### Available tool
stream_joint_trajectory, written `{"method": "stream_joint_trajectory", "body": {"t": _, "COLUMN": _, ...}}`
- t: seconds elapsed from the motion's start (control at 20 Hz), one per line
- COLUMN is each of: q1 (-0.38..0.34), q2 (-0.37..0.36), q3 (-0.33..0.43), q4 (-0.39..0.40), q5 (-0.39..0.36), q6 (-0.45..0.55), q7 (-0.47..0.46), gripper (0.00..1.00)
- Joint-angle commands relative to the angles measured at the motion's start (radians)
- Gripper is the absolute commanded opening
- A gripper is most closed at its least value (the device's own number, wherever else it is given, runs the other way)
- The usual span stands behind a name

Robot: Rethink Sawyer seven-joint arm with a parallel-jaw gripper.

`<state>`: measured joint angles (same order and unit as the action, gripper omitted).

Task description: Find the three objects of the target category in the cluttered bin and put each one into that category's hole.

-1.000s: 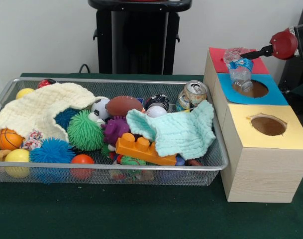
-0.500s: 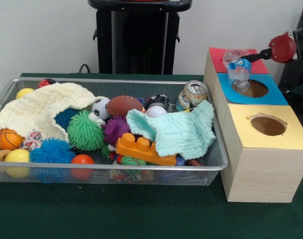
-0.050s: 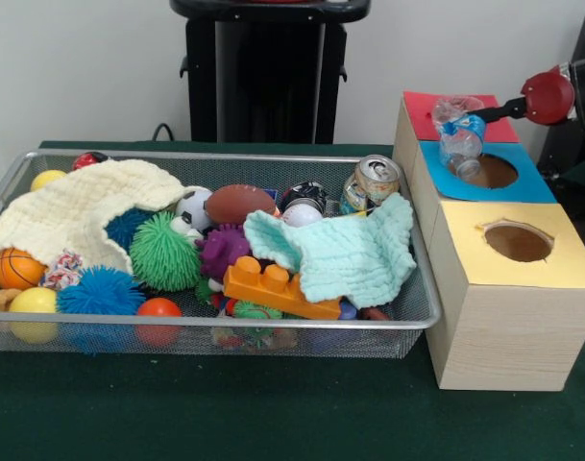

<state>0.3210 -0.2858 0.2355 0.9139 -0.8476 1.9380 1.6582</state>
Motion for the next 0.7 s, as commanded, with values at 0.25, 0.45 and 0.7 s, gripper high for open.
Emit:
{"method": "stream_joint_trajectory", "body": {"t": 0.25, "q1": -0.042, "q2": 0.068, "q3": 0.040, "q4": 0.017, "q5": -0.037, "q6": -0.016, "q7": -0.236, "gripper": 0.00}}
{"method": "stream_joint_trajectory", "body": {"t": 0.45, "q1": -0.045, "q2": 0.050, "q3": 0.047, "q4": 0.000, "q5": -0.042, "q6": 0.022, "q7": -0.290, "gripper": 0.00}}
{"method": "stream_joint_trajectory", "body": {"t": 0.7, "q1": -0.038, "q2": 0.062, "q3": 0.061, "q4": -0.049, "q5": -0.054, "q6": 0.065, "q7": -0.332, "gripper": 0.00}}
